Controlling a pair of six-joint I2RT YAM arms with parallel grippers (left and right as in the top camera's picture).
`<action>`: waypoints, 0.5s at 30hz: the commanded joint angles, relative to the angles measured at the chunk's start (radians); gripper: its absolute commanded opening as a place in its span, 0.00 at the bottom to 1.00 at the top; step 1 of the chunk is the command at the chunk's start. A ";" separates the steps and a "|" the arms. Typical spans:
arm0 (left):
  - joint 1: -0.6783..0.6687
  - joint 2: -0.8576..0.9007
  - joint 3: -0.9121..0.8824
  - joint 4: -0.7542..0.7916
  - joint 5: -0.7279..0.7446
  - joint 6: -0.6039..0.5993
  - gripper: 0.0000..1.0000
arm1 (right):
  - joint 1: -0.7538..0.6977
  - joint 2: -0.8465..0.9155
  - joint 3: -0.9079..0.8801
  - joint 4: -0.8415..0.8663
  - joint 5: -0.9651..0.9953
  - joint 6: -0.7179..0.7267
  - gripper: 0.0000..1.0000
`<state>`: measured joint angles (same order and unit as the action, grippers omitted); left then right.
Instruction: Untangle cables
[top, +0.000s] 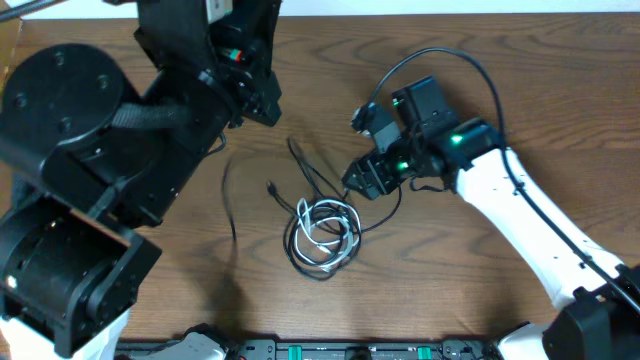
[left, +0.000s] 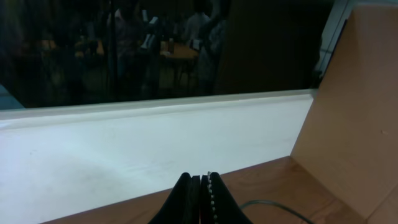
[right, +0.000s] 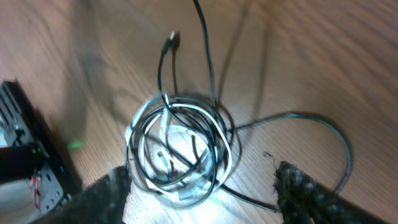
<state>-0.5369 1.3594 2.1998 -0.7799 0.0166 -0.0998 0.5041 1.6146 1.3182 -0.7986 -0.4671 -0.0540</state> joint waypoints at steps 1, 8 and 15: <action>0.001 0.009 0.017 0.007 -0.010 0.022 0.07 | 0.056 0.019 -0.007 0.010 -0.018 -0.027 0.72; 0.001 0.010 0.017 -0.187 -0.040 0.066 0.28 | 0.039 0.022 -0.007 0.009 0.050 -0.051 0.78; 0.001 0.032 -0.045 -0.531 -0.326 -0.045 0.34 | 0.012 0.022 -0.007 -0.008 0.050 -0.029 0.80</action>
<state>-0.5369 1.3842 2.1979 -1.2701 -0.1684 -0.0826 0.5194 1.6295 1.3170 -0.7918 -0.4175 -0.0906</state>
